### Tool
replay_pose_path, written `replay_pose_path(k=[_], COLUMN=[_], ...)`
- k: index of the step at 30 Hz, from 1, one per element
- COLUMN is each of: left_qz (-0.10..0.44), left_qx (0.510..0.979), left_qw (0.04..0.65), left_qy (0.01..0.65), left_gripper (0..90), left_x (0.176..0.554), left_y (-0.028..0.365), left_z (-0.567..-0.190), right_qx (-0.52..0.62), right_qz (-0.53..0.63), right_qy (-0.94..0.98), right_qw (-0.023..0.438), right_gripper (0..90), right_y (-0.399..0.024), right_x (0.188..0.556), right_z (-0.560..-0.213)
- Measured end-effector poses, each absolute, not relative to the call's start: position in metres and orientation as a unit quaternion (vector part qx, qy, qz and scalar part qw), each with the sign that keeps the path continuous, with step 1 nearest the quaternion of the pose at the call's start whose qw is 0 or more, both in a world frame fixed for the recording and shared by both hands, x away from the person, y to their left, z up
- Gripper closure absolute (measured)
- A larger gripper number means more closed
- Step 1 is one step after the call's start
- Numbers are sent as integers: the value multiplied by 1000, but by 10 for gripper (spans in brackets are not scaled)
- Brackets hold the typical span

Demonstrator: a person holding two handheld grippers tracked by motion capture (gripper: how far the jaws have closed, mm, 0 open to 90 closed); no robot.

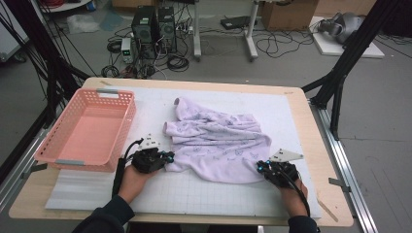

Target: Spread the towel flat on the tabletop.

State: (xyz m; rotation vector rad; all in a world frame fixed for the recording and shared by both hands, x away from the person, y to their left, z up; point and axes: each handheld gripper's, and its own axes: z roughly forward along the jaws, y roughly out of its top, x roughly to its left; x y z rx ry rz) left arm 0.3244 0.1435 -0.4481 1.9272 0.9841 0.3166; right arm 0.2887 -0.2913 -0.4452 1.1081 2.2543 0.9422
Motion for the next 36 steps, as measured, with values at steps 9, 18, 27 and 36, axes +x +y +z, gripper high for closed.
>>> replay_pose_path(k=[9, 18, 27, 36], left_qz=[195, 165, 131, 138], left_qx=[779, 774, 795, 820], left_qw=[399, 434, 451, 413], left_qy=[442, 431, 384, 372], left_gripper=[650, 481, 611, 562], left_x=[343, 313, 285, 295], left_y=[130, 157, 163, 144], left_z=[-444, -436, -433, -449], right_qx=[439, 445, 415, 371], right_qz=[295, 371, 393, 399], right_qy=[791, 758, 776, 810], right_qw=[307, 299, 265, 218], right_gripper=[747, 622, 648, 652], right_y=[-290, -322, -315, -298], right_x=[304, 271, 256, 261], right_z=[-448, -426, -434, -445])
